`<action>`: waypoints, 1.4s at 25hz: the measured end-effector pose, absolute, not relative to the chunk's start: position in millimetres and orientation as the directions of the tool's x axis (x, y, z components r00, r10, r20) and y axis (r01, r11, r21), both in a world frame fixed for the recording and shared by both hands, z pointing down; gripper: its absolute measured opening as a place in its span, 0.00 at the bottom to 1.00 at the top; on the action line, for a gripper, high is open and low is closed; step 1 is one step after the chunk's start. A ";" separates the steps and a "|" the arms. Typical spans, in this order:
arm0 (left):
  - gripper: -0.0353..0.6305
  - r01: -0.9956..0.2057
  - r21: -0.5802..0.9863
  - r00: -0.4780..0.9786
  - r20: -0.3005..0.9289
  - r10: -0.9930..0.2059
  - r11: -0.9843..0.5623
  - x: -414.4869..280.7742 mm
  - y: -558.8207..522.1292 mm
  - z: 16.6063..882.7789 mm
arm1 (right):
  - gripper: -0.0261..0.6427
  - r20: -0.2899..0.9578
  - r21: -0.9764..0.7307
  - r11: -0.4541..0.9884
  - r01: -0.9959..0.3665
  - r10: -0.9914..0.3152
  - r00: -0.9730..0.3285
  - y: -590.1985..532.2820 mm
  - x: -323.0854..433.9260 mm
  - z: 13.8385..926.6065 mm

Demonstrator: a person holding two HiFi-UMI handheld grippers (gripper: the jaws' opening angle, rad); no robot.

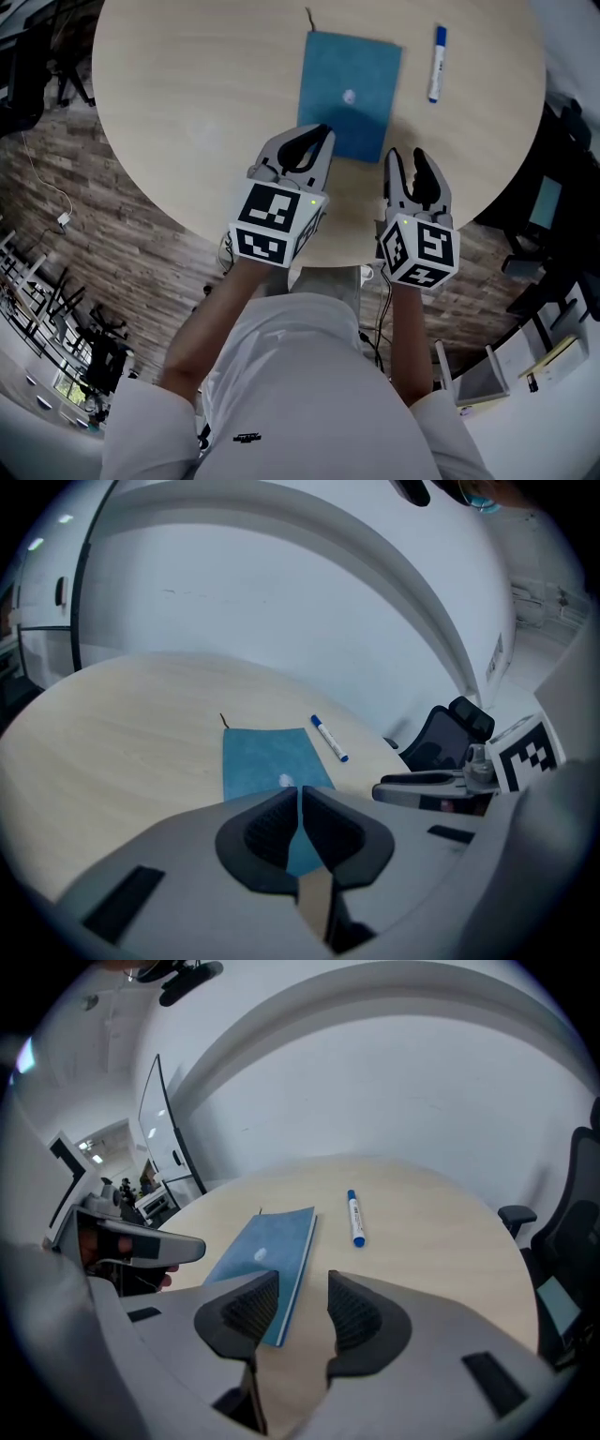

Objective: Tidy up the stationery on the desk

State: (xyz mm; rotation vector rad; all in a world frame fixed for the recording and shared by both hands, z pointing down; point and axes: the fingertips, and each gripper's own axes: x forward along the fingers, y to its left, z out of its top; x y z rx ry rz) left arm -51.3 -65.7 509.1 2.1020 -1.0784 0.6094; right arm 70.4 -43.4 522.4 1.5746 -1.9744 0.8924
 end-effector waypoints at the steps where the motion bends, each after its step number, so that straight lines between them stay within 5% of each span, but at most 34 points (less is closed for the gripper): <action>1: 0.10 -0.831 0.361 0.547 0.664 -0.509 -0.422 -49.0 -66.0 508.7 | 0.32 0.695 -0.197 0.139 -0.970 -0.678 -0.238 -49.2 73.2 521.4; 26: 0.10 -0.825 0.412 0.561 0.678 -0.474 -0.387 -9.3 -116.4 534.5 | 0.28 0.713 -0.126 0.080 -0.989 -0.686 -0.146 -156.4 123.7 563.9; 35: 0.10 -0.830 0.405 0.553 0.687 -0.471 -0.383 -15.7 -114.3 538.1 | 0.18 0.713 -0.113 0.052 -0.992 -0.692 -0.117 -155.3 125.5 567.3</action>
